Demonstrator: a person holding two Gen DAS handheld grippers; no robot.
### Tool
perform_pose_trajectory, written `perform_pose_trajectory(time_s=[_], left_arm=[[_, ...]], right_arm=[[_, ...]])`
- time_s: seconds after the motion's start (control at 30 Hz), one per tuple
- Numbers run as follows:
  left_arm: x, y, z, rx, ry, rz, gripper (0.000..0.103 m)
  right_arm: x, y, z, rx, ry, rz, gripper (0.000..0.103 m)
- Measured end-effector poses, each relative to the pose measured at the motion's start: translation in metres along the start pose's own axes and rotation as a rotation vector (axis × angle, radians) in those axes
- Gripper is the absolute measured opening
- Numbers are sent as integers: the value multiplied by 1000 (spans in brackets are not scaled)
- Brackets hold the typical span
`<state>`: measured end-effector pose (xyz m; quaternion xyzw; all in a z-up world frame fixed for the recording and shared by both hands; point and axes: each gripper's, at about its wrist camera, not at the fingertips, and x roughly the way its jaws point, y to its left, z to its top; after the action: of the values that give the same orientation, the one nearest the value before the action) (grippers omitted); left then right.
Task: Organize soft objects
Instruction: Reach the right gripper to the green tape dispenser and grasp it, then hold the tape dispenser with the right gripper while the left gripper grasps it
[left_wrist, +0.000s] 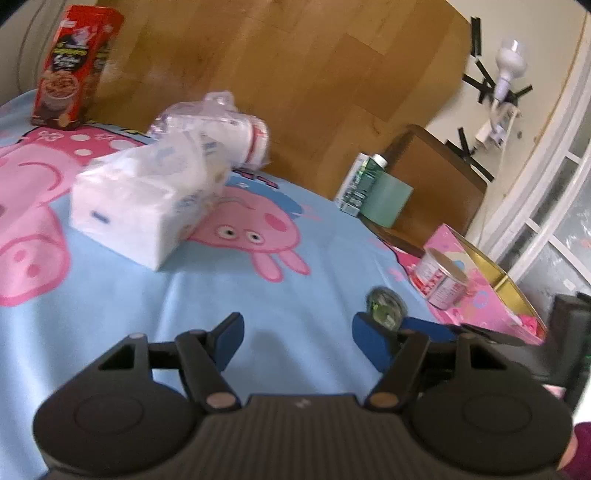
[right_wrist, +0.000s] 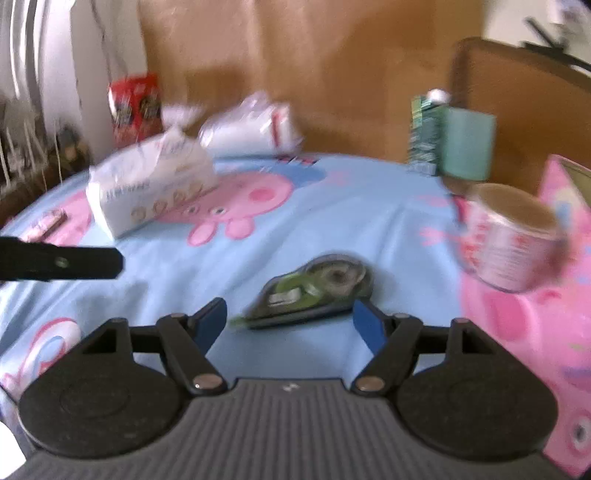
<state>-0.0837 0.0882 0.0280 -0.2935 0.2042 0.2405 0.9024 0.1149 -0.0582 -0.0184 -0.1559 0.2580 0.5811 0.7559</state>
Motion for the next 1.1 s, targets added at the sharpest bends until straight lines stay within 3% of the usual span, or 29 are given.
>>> perform_pose_trajectory(time_s=[0.07,0.23,0.3,0.33,0.53,0.67,0.8,0.87,0.97,1.1], left_arm=[[-2,6,0,-7,-3,3,66],[5,11,-1,-24,12,0,66],[9,8,-2,-23,24,3,66],[11,7,-3,-16,27,2,66],[22,-7,-4,-18,79,-70,67],[30,-15,-5,-43,116,-117,67],[34,-26,-9,-21,129,-110,65],[36,-28,-10,-22,147,-122,50],[39,-34,-11,-16,165,-122,39],[46,-57,-6,7,194,-187,33]], right_arm=[[8,12,1,-72,-23,-25,76],[13,18,9,-121,-34,8,62],[11,17,7,-121,-33,49,41],[10,16,6,-118,-29,70,39],[-7,23,-6,-134,-37,90,39],[-17,31,-15,-113,-33,140,39],[-27,32,-22,-54,-25,229,38],[-31,30,-25,-16,-24,268,38],[-38,27,-29,5,-40,271,38],[-55,24,-29,-17,-120,208,38]])
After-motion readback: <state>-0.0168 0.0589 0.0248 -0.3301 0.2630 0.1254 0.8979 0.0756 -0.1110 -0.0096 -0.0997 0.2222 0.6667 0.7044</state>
